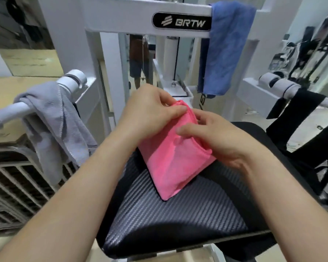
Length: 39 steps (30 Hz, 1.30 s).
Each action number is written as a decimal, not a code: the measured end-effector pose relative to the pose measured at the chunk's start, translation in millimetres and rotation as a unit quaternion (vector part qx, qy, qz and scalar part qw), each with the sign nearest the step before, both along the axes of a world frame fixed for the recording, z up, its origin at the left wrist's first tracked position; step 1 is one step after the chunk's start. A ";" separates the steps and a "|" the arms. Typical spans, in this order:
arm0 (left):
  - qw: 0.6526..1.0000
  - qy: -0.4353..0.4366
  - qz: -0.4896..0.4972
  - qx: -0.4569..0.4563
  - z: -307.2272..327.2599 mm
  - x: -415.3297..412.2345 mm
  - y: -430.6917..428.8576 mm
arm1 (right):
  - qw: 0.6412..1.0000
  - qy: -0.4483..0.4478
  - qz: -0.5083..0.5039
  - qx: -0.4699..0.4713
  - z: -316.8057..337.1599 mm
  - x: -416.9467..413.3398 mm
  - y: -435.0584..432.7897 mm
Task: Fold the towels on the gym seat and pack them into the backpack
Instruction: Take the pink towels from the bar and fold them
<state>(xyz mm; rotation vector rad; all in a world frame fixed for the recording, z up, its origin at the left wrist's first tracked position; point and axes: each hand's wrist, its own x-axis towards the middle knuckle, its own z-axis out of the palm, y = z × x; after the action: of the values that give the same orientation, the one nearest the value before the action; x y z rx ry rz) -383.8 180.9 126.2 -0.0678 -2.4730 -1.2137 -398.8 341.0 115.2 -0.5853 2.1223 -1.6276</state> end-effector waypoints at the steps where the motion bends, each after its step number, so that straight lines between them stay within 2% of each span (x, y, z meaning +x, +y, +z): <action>1: 0.997 0.019 0.023 -0.072 -0.4 -8.5 6.4 | 0.999 0.015 -0.027 0.030 -3.0 -1.9 4.5; 3: 0.991 0.010 0.026 -0.129 -4.1 -24.4 12.6 | 0.991 0.052 -0.060 0.108 -9.4 -6.2 12.9; 6: 0.988 -0.084 -0.009 -0.132 -19.0 -45.6 11.2 | 0.961 0.125 -0.085 0.230 -17.4 -15.9 24.2; 12: 0.951 -0.234 -0.089 -0.179 -26.3 -32.6 -10.0 | 0.910 0.209 -0.071 0.351 -24.6 -31.8 20.2; 16: 0.943 -0.263 -0.095 -0.181 -33.1 -2.7 -12.9 | 0.848 0.287 -0.058 0.441 -28.0 -36.7 13.8; 19: 0.934 -0.274 -0.122 -0.192 -46.5 24.2 -1.8 | 0.796 0.349 -0.004 0.494 -28.4 -34.1 9.4; 22: 0.946 -0.263 -0.140 -0.126 -47.1 30.8 0.3 | 0.769 0.394 0.029 0.503 -30.5 -29.2 8.1; 23: 0.956 -0.244 -0.122 -0.107 -46.0 26.5 -0.7 | 0.770 0.406 0.027 0.492 -33.1 -29.6 8.9; 25: 0.978 -0.170 -0.036 -0.120 -45.4 12.8 0.8 | 0.793 0.407 -0.001 0.453 -40.5 -33.5 11.6; 28: 0.983 -0.107 0.034 -0.147 -51.7 -2.6 8.3 | 0.817 0.409 -0.048 0.405 -53.2 -32.8 11.7; 32: 0.983 -0.116 0.042 -0.138 -64.8 -6.2 10.5 | 0.826 0.403 -0.091 0.384 -60.9 -29.4 14.7; 34: 0.978 -0.109 0.051 -0.170 -69.7 -5.1 13.4 | 0.819 0.396 -0.119 0.398 -64.8 -30.6 16.5; 37: 0.971 -0.048 0.052 -0.229 -73.1 0.4 18.5 | 0.806 0.415 -0.111 0.407 -67.7 -32.6 18.4; 39: 0.961 0.013 0.004 -0.276 -72.9 0.8 17.8 | 0.812 0.419 -0.090 0.397 -64.2 -34.8 21.1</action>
<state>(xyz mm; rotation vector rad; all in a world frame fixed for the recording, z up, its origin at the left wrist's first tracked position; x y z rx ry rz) -383.0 198.7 53.3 -0.2211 -2.7067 -0.4803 -433.6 362.1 51.0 -0.9095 3.2494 -0.3476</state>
